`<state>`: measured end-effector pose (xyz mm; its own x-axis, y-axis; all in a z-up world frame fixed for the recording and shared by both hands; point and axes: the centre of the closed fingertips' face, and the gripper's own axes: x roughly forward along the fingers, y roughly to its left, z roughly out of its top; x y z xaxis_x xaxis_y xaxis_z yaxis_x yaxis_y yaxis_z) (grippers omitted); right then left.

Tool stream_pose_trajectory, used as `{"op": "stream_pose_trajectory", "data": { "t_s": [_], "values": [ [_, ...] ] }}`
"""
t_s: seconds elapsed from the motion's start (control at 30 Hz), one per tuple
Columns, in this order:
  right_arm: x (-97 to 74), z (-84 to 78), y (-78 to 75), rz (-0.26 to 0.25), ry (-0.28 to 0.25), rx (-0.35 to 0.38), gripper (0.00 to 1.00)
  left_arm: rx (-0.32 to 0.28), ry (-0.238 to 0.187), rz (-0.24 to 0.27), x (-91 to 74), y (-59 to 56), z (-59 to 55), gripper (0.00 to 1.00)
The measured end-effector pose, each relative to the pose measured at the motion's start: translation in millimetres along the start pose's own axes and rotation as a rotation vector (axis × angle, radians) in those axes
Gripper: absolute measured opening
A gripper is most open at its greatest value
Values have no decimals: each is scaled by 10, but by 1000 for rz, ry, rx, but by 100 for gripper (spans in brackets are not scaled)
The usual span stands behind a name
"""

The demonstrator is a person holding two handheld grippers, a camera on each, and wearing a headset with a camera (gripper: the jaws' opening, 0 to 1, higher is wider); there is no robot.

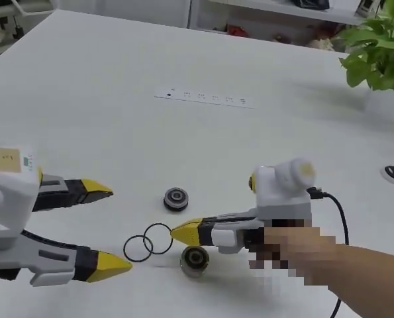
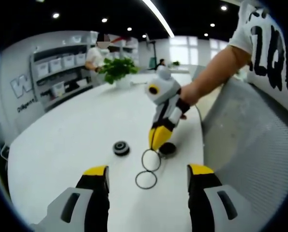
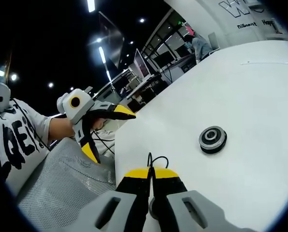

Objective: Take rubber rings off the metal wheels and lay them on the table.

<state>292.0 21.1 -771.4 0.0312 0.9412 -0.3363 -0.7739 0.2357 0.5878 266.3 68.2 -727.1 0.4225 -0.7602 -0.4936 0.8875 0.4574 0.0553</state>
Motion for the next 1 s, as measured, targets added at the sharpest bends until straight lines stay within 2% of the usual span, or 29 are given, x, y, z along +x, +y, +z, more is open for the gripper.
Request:
{"op": "stream_pose_trajectory", "data": {
  "t_s": [0.37, 1.0],
  "values": [
    [84, -73, -81, -23, 40, 2, 0, -14, 0, 4, -10, -21, -39, 66],
    [110, -104, -219, -94, 61, 13, 0, -27, 4, 13, -31, 2, -79, 66]
  ]
}}
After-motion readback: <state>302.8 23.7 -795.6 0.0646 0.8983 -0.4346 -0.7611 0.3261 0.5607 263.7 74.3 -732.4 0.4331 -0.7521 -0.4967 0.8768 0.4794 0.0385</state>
